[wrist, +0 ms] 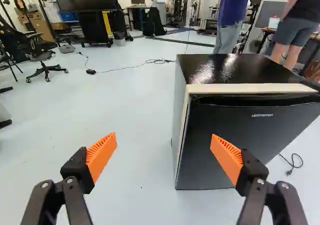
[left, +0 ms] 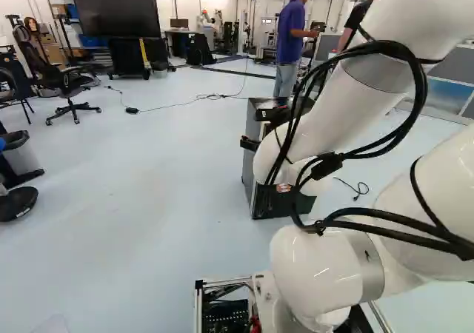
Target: Grab a drink from the fridge
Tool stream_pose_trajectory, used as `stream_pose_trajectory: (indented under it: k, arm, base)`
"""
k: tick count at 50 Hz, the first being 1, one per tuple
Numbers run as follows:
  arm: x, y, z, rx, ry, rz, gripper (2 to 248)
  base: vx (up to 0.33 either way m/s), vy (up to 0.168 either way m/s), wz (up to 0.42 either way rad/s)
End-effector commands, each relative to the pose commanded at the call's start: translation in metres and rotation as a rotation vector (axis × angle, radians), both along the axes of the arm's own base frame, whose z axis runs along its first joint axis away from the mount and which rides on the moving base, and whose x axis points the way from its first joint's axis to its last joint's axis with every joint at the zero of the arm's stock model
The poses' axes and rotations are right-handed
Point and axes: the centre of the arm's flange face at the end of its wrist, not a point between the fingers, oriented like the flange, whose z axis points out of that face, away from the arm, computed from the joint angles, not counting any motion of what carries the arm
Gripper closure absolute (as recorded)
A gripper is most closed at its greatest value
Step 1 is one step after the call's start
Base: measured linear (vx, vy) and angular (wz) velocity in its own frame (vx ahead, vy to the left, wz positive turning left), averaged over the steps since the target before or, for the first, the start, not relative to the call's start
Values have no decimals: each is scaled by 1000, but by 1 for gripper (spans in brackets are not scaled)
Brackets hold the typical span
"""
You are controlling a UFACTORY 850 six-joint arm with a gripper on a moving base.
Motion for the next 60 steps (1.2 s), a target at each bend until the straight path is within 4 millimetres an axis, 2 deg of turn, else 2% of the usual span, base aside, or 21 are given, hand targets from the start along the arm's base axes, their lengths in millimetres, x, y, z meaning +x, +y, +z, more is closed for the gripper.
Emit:
stream_pose_trajectory:
  k: [45,60]
  arm:
    - [0,0,0,0,0,0,3]
    - [0,0,0,0,0,0,3]
  base:
    - [1,77,-6]
    - [0,8,0]
